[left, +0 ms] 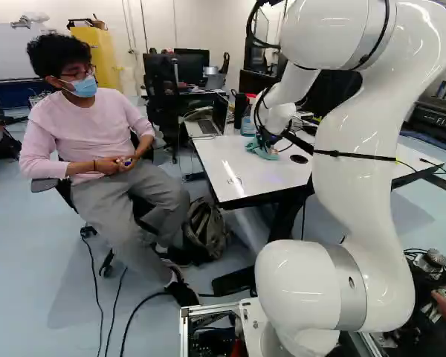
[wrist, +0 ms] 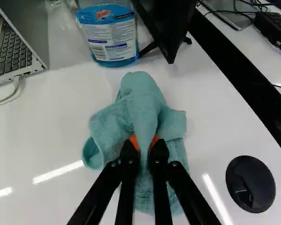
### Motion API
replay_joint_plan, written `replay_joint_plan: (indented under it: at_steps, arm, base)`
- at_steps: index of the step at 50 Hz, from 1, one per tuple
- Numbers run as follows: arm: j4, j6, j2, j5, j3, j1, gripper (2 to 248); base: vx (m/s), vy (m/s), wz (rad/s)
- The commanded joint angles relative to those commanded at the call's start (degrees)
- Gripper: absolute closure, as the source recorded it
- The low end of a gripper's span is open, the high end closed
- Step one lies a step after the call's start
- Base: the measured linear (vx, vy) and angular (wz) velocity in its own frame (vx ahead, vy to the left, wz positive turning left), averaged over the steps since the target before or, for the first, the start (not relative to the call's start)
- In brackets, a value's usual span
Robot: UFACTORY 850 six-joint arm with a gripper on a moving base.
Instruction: Clean the table with the green towel
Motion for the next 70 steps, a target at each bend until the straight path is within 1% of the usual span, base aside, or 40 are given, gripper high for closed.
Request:
replay_joint_plan:
  at_steps: [7, 17, 28, 34, 39, 70]
  arm:
    - [0.00, 0.00, -0.64, 0.00, -0.82, -1.02, 211]
    - [0.00, 0.00, -0.53, 0.00, -0.85, -1.04, 211]
    - [0.00, 0.00, 1.10, 0.00, -0.14, -0.92, 211]
    - [0.00, 0.00, 3.04, -0.32, 1.42, -0.55, 211]
    - [0.00, 0.00, 4.94, -1.41, 3.02, -0.16, 211]
    - [0.00, 0.00, 18.10, -12.64, 13.56, 2.83, 211]
  base:
    - [0.000, 0.000, 0.000]
    - [0.000, 0.000, 0.000]
    - [0.000, 0.000, 0.000]
    - [0.000, 0.000, 0.000]
    - [0.000, 0.000, 0.000]
    - [0.000, 0.000, 0.000]
